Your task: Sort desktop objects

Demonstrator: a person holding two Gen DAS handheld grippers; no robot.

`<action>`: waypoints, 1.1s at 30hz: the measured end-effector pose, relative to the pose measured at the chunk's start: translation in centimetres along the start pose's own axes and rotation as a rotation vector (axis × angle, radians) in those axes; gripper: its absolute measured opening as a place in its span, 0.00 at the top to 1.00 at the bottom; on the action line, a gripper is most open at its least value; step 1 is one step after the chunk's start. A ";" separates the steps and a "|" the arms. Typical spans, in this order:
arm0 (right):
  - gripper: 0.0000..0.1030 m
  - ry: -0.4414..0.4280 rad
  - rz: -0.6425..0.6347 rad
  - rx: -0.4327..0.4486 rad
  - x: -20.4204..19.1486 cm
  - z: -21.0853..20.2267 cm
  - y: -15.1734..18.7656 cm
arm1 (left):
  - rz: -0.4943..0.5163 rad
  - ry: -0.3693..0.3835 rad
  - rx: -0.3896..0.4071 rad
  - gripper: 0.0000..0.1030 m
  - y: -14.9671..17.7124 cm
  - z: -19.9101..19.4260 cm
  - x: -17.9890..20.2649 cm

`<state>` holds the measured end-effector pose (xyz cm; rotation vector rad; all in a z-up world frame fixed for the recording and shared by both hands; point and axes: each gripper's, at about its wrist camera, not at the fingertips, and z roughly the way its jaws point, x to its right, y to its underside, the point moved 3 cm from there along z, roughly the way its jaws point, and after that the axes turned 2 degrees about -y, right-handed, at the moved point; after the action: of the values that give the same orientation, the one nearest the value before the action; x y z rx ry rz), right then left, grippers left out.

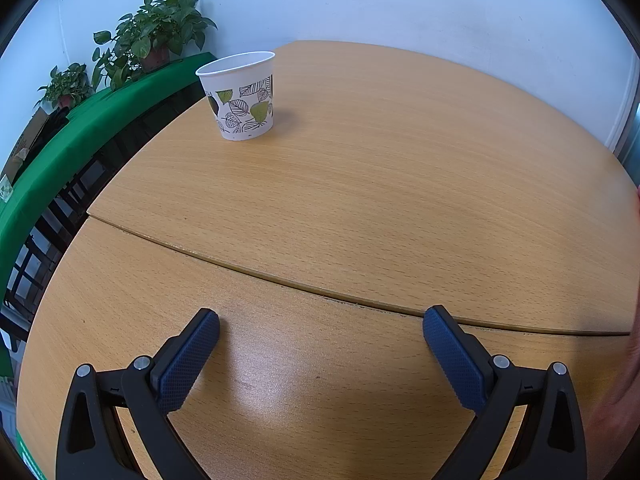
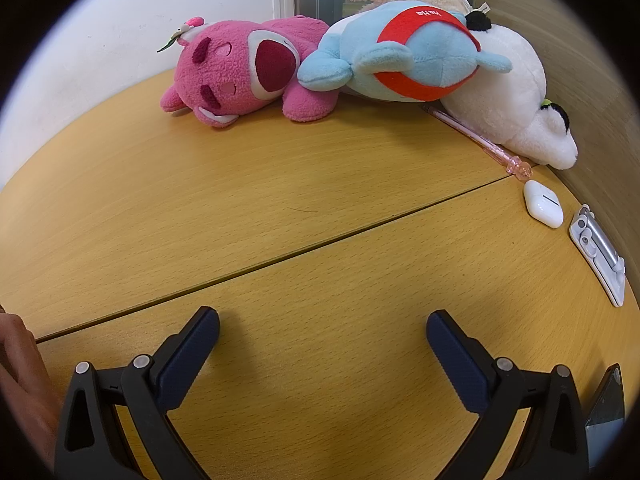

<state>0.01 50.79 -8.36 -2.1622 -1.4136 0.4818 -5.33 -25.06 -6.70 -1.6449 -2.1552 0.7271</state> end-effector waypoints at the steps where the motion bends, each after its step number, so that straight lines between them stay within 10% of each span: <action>1: 0.00 0.000 0.000 0.000 0.0 0.0 0.0 | 0.000 0.000 0.000 0.00 0.0 0.0 0.0; 33: 0.00 0.001 0.005 0.002 0.2 -0.1 0.2 | -0.003 -0.001 0.001 0.00 0.0 -0.1 0.0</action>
<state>0.22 50.87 -8.41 -2.1646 -1.4078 0.4837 -5.31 -25.02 -6.65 -1.6414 -2.1573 0.7287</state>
